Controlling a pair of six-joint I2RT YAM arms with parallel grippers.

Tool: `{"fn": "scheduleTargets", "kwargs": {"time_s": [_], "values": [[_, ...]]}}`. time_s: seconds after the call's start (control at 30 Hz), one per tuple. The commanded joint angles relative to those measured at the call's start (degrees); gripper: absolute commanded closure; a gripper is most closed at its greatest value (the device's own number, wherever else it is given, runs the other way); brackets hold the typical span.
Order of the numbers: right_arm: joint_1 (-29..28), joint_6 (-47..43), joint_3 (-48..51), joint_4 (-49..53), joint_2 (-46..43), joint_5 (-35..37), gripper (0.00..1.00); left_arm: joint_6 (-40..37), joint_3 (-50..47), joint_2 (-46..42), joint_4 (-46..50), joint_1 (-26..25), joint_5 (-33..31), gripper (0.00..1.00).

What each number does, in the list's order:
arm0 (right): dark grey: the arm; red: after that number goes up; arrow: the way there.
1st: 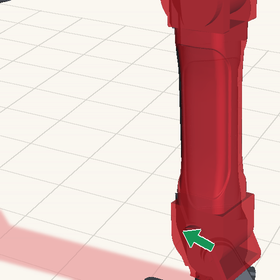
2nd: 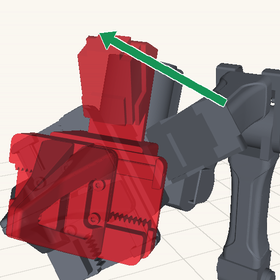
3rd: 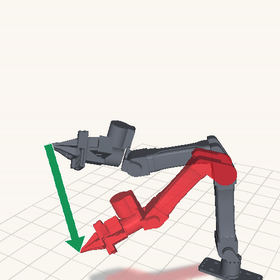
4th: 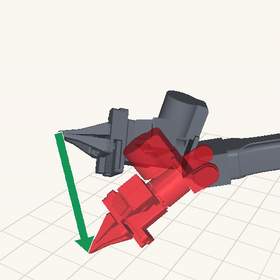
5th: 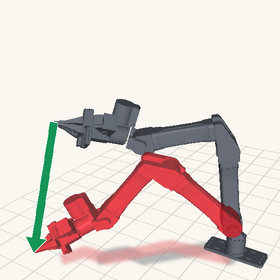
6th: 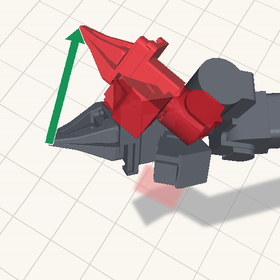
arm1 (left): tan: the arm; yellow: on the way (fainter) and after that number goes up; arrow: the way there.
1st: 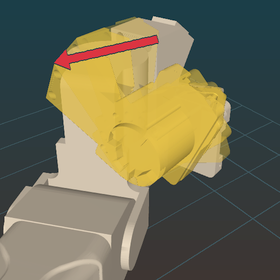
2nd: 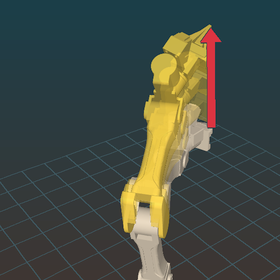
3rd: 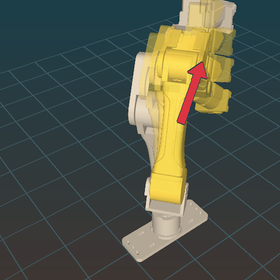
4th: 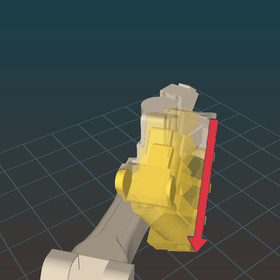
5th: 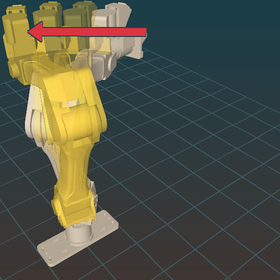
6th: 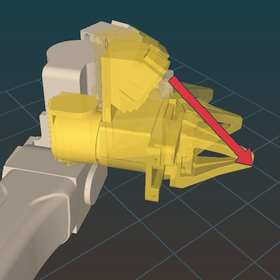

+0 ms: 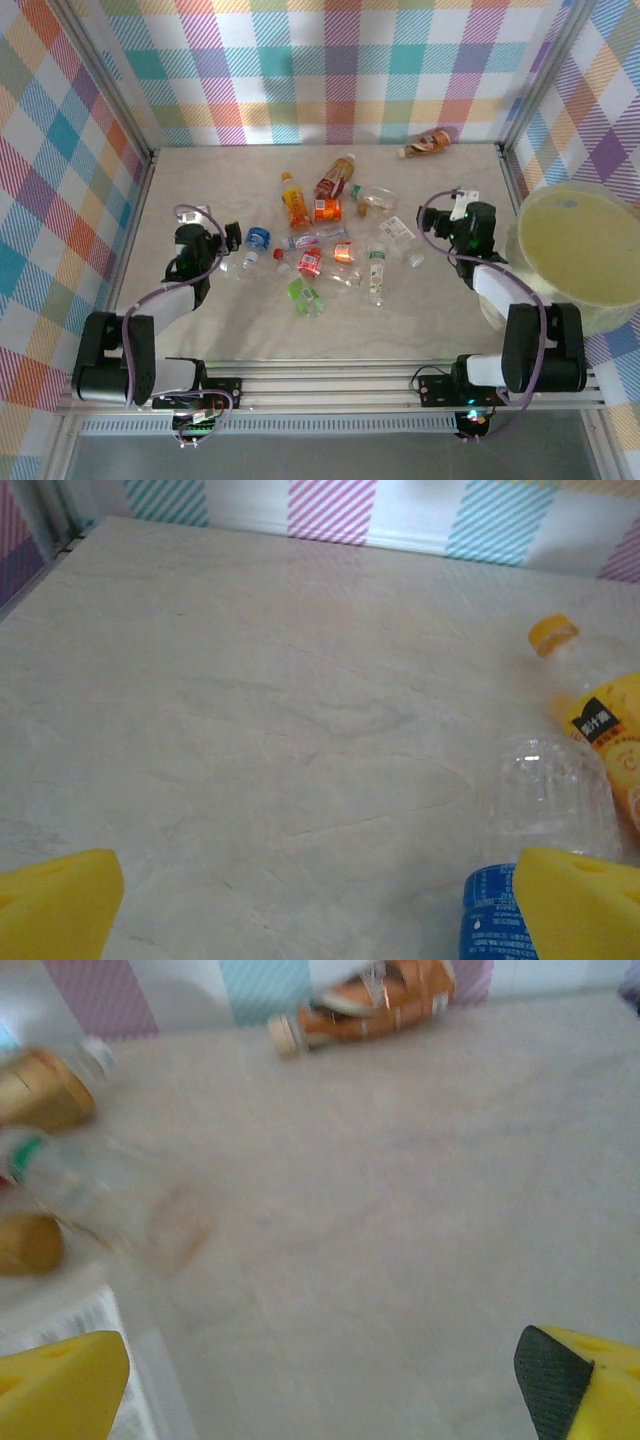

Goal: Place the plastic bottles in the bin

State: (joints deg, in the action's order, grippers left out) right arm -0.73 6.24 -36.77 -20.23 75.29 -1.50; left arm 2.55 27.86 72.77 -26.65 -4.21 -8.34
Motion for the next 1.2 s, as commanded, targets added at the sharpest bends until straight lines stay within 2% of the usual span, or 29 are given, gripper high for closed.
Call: {"fn": "scheduleTargets", "kwargs": {"time_s": [0.0, 0.13, 0.27, 0.4, 0.6, 0.7, 0.83, 1.17], "values": [[-0.31, 6.8, -3.91, 12.81, -1.02, -7.65, 0.0, 6.32, 3.26, -4.22, 12.63, 0.16, -3.25, 0.0], [-0.76, 6.95, -7.96, 20.52, 0.4, -14.83, 0.0, 15.29, 5.03, -9.57, 21.76, 0.04, -5.55, 0.0], [-1.69, 1.86, -11.74, 27.43, 3.47, -20.38, 0.0, 25.2, 7.33, -13.59, 31.92, 0.08, -3.86, 0.0], [-3.21, -4.53, -15.72, 33.19, 8.58, -17.11, 0.0, 34.71, 6.39, -16.72, 36.23, 0.08, -1.21, 0.0], [-7.2, -17.08, -23.03, 41.76, 17.53, -11.73, 0.0, 41.15, 5.64, -17.96, 37.15, 0.08, 7.0, 0.0], [-9.33, -21.19, -25.1, 43.45, 21.18, -8.78, 0.0, 41.95, 5.87, -17.34, 38.04, 0.07, 9.31, 0.0], [-11.48, -24.61, -27.22, 44.16, 24.62, -5.89, 0.0, 41.72, 5.9, -17.21, 39.55, 0.05, 8.41, 0.0], [-14.38, -26.24, -30.6, 42.79, 31.06, 4.06, 0.0, 41.05, 6.31, -15.61, 39.81, 0.06, 8.23, 0.0]]}}
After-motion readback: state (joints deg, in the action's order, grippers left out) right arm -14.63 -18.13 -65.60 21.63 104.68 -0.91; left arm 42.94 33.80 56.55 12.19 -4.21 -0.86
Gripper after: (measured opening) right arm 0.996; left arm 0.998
